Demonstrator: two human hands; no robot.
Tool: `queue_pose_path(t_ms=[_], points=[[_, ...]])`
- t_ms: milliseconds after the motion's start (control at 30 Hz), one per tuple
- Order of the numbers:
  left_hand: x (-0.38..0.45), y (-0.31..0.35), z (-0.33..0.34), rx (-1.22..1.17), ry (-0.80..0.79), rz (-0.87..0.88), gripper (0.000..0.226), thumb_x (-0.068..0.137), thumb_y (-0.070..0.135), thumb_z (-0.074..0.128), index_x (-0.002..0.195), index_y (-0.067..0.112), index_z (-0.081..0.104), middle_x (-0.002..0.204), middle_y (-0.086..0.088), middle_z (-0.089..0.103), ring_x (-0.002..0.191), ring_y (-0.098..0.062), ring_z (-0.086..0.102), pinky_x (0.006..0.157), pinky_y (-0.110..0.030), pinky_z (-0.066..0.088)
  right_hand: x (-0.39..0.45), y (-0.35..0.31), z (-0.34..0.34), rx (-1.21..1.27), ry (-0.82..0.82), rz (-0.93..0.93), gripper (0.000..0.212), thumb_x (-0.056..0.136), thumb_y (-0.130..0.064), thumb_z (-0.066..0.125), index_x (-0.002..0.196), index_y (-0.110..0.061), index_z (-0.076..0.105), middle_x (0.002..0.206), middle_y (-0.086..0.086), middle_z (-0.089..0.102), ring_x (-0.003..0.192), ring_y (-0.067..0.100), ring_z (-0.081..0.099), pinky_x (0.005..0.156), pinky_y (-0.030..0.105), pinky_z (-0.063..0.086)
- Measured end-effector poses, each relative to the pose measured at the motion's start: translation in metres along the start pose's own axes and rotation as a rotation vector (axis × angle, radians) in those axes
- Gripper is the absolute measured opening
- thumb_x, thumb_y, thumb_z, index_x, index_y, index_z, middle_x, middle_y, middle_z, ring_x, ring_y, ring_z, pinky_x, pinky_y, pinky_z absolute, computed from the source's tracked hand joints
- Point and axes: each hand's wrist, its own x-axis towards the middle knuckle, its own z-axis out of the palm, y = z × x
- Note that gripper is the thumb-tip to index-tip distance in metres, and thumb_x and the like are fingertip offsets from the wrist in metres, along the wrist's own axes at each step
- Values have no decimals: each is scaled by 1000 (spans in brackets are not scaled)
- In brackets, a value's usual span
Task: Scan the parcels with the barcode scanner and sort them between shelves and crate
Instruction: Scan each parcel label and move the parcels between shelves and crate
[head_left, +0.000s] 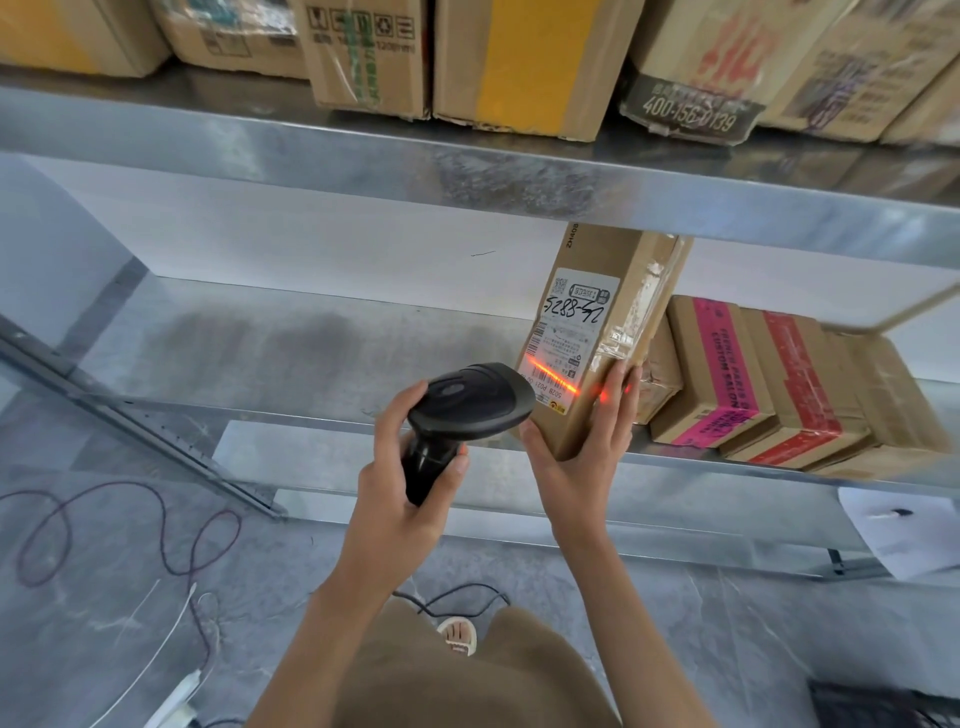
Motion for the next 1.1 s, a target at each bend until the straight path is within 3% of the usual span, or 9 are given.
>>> queue_pose_path(t_ms=[267, 467, 600, 733, 867, 967, 1033, 1100], points=[[-7, 1, 2, 12, -2, -18, 71, 94, 8, 64, 139, 53, 33, 80, 7, 67, 55, -12, 54, 51, -33, 50, -3, -1, -6, 0, 9, 25, 105, 78, -31, 73, 156, -42, 2, 166, -9, -1, 137, -17, 3, 107, 17, 14], [-10, 2, 5, -7, 13, -20, 67, 91, 18, 64, 136, 58, 34, 95, 3, 70, 57, -14, 59, 54, -30, 51, -7, 0, -13, -18, 32, 37, 104, 78, -28, 74, 159, -27, 10, 167, -3, 2, 140, -15, 4, 107, 8, 10], [-14, 3, 13, -22, 24, -15, 65, 90, 23, 66, 131, 64, 36, 95, 1, 70, 54, -20, 56, 51, -38, 52, -9, 1, -27, 14, 27, 75, 104, 76, -25, 74, 160, -25, 11, 167, -5, 4, 142, -13, 5, 109, 18, 15], [-11, 7, 26, -53, 22, -11, 64, 92, 22, 70, 129, 63, 38, 85, -6, 67, 53, -17, 56, 52, -31, 51, -9, 3, -51, 27, 53, 96, 105, 76, -24, 75, 159, -29, 12, 166, -10, 3, 147, -5, 6, 113, 24, 17], [-3, 15, 49, -65, -44, 20, 64, 87, 27, 68, 133, 57, 36, 84, -7, 67, 54, -17, 57, 52, -31, 51, -11, 7, -85, 38, 126, 180, 109, 77, -13, 81, 159, -31, 12, 166, -12, 3, 145, -9, 7, 113, 26, 18], [3, 27, 82, -104, -113, 33, 63, 85, 33, 68, 133, 57, 36, 84, -7, 66, 55, -22, 56, 51, -38, 51, -17, 13, -123, 85, 184, 248, 108, 77, -19, 80, 159, -36, 11, 163, -22, 4, 147, -5, 10, 115, 35, 23], [3, 36, 115, -128, -176, 47, 63, 85, 31, 69, 132, 57, 36, 88, -6, 68, 55, -22, 56, 50, -38, 51, -23, 20, -156, 97, 245, 281, 109, 78, -13, 83, 158, -39, 13, 163, -22, 7, 148, -3, 13, 115, 27, 25], [0, 44, 151, -134, -240, 62, 66, 86, 22, 67, 130, 61, 38, 90, -6, 68, 56, -20, 57, 52, -34, 52, -31, 26, -193, 87, 320, 310, 109, 77, -11, 84, 156, -40, 14, 162, -22, 10, 145, -9, 13, 109, 8, 22]])
